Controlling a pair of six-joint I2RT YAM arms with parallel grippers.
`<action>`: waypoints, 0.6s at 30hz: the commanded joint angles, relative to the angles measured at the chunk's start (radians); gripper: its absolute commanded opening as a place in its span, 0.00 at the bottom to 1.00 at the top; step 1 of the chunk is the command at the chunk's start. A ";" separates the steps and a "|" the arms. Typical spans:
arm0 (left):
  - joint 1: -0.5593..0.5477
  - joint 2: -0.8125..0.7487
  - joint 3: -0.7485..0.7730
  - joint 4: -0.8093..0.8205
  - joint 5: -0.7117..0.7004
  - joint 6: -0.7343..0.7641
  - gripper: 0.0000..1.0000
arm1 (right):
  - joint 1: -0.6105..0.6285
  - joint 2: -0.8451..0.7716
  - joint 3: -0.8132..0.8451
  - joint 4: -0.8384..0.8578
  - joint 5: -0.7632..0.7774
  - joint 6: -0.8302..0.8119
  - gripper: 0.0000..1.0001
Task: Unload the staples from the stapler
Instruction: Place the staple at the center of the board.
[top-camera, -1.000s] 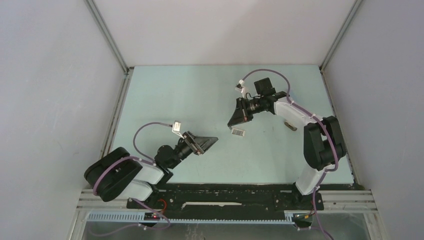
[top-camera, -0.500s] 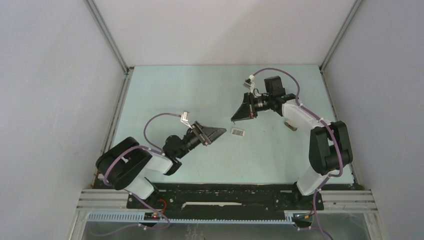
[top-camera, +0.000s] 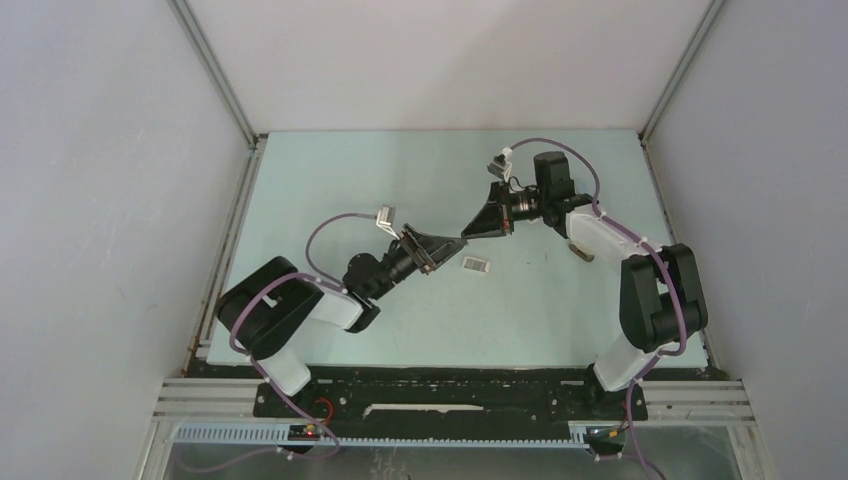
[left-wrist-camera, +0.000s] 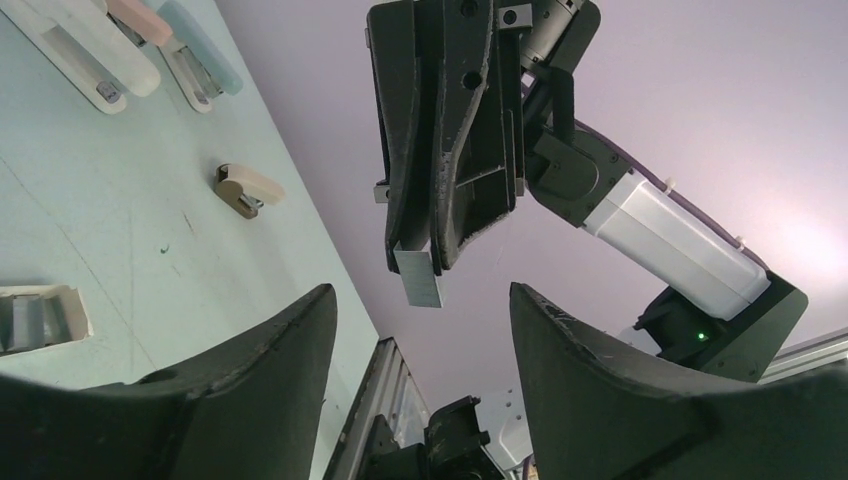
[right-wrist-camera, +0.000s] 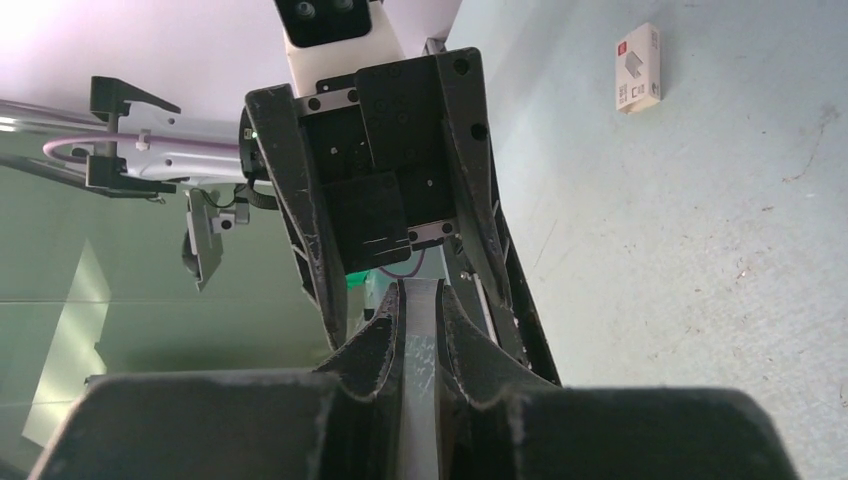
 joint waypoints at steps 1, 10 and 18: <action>-0.005 0.016 0.050 0.047 -0.014 -0.028 0.67 | -0.008 -0.043 -0.002 0.061 -0.041 0.049 0.06; -0.006 0.046 0.077 0.048 -0.021 -0.069 0.58 | -0.008 -0.036 -0.001 0.062 -0.042 0.050 0.07; -0.009 0.043 0.084 0.047 -0.012 -0.076 0.46 | -0.009 -0.028 -0.001 0.064 -0.045 0.054 0.07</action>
